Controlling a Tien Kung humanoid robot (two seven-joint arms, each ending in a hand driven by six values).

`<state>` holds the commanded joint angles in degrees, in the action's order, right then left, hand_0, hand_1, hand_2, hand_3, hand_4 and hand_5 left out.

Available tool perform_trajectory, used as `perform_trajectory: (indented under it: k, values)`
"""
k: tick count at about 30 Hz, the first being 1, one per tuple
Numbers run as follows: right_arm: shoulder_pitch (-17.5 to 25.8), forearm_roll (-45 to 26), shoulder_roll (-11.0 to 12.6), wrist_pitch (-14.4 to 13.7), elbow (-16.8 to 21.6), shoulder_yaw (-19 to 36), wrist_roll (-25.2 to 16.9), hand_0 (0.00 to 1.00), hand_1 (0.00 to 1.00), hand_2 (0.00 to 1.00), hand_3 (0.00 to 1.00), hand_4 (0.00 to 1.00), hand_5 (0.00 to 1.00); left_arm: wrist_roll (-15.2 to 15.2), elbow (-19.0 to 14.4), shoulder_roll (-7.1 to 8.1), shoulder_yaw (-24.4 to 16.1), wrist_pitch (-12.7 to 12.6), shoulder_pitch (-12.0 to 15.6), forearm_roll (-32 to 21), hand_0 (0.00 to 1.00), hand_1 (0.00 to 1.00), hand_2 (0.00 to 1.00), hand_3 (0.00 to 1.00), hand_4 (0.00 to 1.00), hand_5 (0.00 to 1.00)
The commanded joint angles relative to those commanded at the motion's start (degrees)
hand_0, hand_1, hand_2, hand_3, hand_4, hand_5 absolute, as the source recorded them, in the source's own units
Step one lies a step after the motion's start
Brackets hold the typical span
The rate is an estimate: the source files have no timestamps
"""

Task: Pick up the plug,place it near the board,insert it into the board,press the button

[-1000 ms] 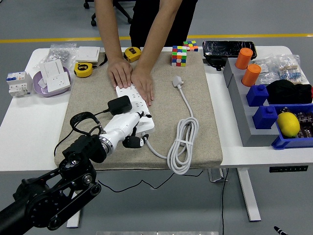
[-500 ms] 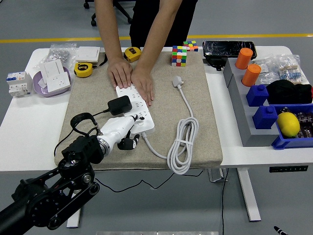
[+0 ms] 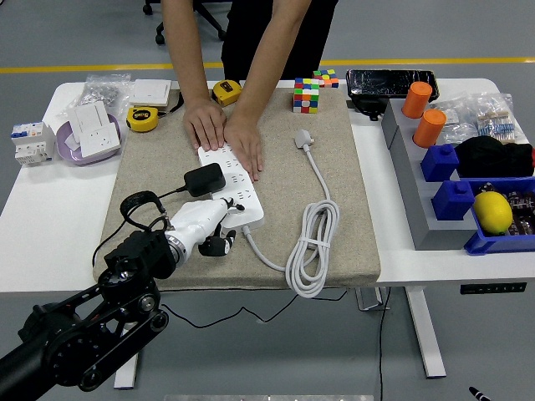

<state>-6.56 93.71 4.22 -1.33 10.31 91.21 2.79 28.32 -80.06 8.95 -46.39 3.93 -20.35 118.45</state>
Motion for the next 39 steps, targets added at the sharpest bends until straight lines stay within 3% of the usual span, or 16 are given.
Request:
perform_trajectory:
  k: [23,34,35,36,39]
  values:
    - [-0.02,-0.30,0.00,-0.06,0.00,-0.21,-0.02,0.854,0.811,0.784,0.800,0.998,0.836,0.41,1.39,-0.23,0.61,0.46,-0.37,0.65,0.138,0.055,0.151,0.788,0.485,0.002]
    - [-0.19,-0.55,-0.04,-0.06,0.00,-0.27,-0.03,0.854,0.812,0.783,0.800,0.998,0.837,0.14,-4.48,-0.07,-3.64,0.09,-0.28,4.52,0.139,0.055,0.152,0.756,0.477,0.002]
    - [-0.21,-0.56,-0.04,-0.06,0.00,-0.29,-0.02,0.854,0.812,0.783,0.800,0.998,0.837,-0.09,-5.12,-0.07,-4.06,-0.09,-0.21,4.60,0.139,0.055,0.152,0.756,0.477,0.002]
    - [-0.23,-0.57,-0.04,-0.08,0.00,-0.26,-0.01,0.854,0.812,0.783,0.800,0.998,0.839,-1.35,-6.18,-0.15,-4.95,-1.23,0.04,4.20,0.164,0.071,0.162,0.650,0.462,0.002]
    - [-0.20,-0.56,-0.07,-0.09,0.00,-0.21,-0.01,0.854,0.812,0.783,0.800,0.998,0.839,-6.58,-7.18,-0.80,-7.15,-6.23,0.75,1.66,0.164,0.071,0.162,0.650,0.462,0.002]
